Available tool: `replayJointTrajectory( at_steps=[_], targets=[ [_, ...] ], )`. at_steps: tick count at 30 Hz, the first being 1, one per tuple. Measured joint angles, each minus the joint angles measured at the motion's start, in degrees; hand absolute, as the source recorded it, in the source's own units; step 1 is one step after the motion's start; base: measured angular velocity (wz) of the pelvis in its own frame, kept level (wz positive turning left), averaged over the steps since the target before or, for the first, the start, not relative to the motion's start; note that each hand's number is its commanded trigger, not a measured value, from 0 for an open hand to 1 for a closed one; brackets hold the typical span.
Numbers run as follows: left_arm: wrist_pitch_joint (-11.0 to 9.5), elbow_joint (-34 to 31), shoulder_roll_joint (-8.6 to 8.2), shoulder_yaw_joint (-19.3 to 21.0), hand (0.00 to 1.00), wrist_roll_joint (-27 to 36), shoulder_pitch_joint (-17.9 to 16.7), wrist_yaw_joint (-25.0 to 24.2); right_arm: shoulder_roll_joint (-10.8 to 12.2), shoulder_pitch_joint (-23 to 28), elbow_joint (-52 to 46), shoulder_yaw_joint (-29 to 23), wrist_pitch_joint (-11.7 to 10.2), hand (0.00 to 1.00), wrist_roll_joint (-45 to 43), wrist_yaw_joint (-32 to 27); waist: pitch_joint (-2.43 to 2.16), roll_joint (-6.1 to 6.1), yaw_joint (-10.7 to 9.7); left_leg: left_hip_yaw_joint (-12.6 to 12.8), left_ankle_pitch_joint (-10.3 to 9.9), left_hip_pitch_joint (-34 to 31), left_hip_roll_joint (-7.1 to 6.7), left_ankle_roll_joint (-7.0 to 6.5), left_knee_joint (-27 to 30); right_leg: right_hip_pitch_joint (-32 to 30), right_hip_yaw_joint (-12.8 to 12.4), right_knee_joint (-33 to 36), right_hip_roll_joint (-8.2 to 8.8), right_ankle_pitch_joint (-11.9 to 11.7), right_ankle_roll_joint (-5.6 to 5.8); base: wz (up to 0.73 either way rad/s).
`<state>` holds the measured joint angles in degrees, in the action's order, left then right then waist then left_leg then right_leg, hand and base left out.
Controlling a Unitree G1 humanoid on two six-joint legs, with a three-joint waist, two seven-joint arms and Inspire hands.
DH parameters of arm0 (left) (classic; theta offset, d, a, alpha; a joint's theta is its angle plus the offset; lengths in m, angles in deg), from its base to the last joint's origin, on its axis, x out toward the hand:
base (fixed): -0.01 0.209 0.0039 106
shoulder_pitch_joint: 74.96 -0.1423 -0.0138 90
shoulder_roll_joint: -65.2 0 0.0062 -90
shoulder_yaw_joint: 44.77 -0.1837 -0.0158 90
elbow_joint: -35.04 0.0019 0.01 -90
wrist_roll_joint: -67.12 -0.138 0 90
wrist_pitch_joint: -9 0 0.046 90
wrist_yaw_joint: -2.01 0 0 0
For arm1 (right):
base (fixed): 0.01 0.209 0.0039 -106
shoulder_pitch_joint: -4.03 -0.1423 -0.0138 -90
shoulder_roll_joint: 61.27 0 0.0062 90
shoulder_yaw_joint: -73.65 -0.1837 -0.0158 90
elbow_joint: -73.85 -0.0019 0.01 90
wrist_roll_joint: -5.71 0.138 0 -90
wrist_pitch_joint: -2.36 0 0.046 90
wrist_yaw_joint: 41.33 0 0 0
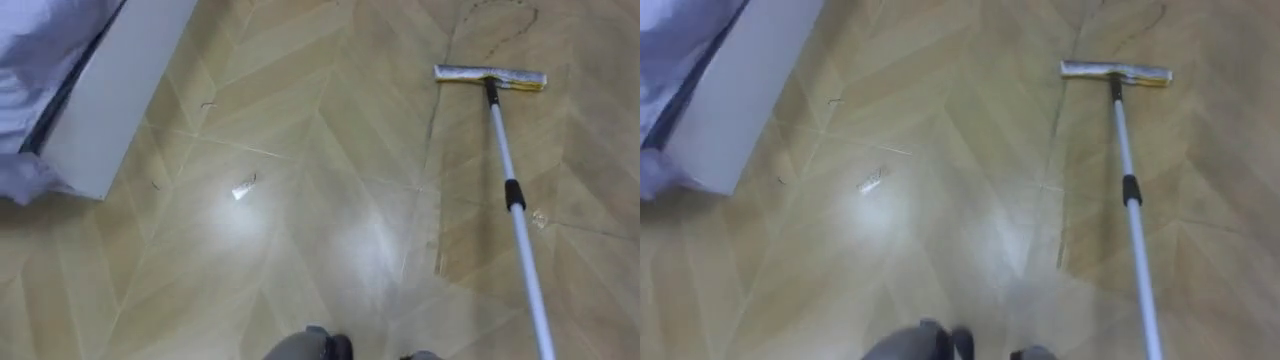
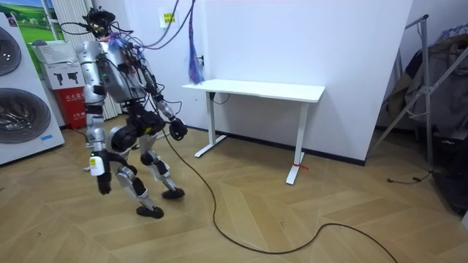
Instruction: Mop floor
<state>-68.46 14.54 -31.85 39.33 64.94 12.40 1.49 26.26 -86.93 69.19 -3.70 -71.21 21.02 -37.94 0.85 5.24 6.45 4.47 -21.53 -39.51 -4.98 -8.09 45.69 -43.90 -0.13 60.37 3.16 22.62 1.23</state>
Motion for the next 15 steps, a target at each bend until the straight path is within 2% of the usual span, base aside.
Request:
replayJointTrajectory(
  at_steps=[2,3,4,5,8,9,10,12,13,14,15],
  targets=[
    [0.01,0.0,-0.26,0.05,0.0,0.04,-0.09,0.21,1.94,1.61,0.0,0.02,0.0,1.0,0.0,-0.68,-0.01,-0.01,-0.33,-0.56,-0.63,0.31,-0.69,0.18,-0.01,-2.76,0.06,-8.41,-0.08,-1.08,-0.36,-0.38],
    [0.11,0.03,-0.37,0.11,0.0,0.14,-0.22,0.73,3.22,2.45,0.0,-0.22,0.02,1.0,0.0,-0.81,-0.09,-0.16,-0.73,-0.58,-1.94,0.34,-1.06,0.53,1.04,-3.69,0.35,-11.8,-0.09,-5.31,-1.08,-0.08],
    [0.19,0.11,-1.04,0.17,0.0,0.14,-0.55,1.27,3.76,2.88,-0.01,-0.58,0.45,1.0,0.0,-0.76,-0.13,0.38,-1.34,-1.23,-3.33,0.32,-0.74,0.96,2.74,-3.22,1.41,-10.92,-0.11,-5.2,-2.28,-0.04],
    [0.2,0.12,-1.21,0.02,0.0,0.18,-0.7,1.24,3.89,2.68,-0.03,-0.56,0.88,1.0,-0.02,-0.74,-0.32,0.76,-1.42,-1.42,-3.76,0.4,-0.62,1.28,3.3,-2.97,2.13,-10.6,-0.01,-4.84,-2.72,0.0],
    [0.2,0.08,-1.28,0.03,0.0,0.68,-0.69,1.27,3.87,0.17,0.07,-0.97,1.87,1.0,-0.21,-0.82,-0.05,0.19,-1.6,-1.81,-5.7,1.31,-0.57,2.04,5.63,-2.15,3.11,-7.58,0.36,-2.1,-3.5,0.07],
    [0.23,0.08,-0.99,0.03,0.0,0.79,-0.69,1.29,3.52,-1.44,0.38,-0.97,2.22,1.0,-0.17,-0.85,0.1,-0.57,-1.49,-1.8,-7.11,1.83,-0.68,2.18,6.44,-2.13,3.15,-5.75,0.46,-0.23,-4.15,0.17],
    [0.35,0.05,-0.62,0.04,0.0,0.91,-0.71,1.3,2.86,-3.65,0.51,-0.87,2.36,1.0,-0.16,-0.81,0.27,-1.12,-1.41,-1.81,-7.98,1.9,-0.63,2.54,7.83,-2.13,3.03,-4.07,0.76,1.02,-4.24,0.15],
    [0.76,0.05,0.13,0.02,0.0,1.65,-0.85,1.46,1.48,-7.48,0.96,-0.97,2.25,1.0,-0.25,-0.85,0.26,-2.2,-1.33,-1.77,-8.66,1.8,-0.42,3.19,9.4,-2.06,3.12,-2.25,0.72,3.02,-4.17,0.19],
    [0.93,-0.2,0.72,-0.03,0.0,2.13,-1.03,1.59,0.41,-9.86,0.95,-0.97,1.87,1.0,-0.16,-0.87,0.11,-2.78,-1.28,-1.0,-8.26,0.88,0.42,4.15,11.82,-2.05,2.99,-1.72,0.01,3.91,-4.48,0.26],
    [0.93,-0.42,1.17,-0.07,0.0,2.62,-1.19,1.63,-0.06,-11.0,0.85,-0.9,1.71,1.0,-0.16,-0.94,0.17,-3.07,-1.28,-0.59,-7.25,-0.41,0.88,5.84,14.24,-1.98,2.73,-1.45,-0.49,4.0,-4.67,0.33],
    [0.94,-0.73,1.94,-0.06,0.0,2.62,-1.58,1.6,-0.82,-12.79,0.62,-0.86,1.23,1.0,-0.15,-1.08,0.45,-3.57,-1.06,-0.2,-4.28,-3.87,1.76,7.48,19.52,-1.48,1.8,-1.35,-2.16,4.16,-5.31,0.45]
  ],
)
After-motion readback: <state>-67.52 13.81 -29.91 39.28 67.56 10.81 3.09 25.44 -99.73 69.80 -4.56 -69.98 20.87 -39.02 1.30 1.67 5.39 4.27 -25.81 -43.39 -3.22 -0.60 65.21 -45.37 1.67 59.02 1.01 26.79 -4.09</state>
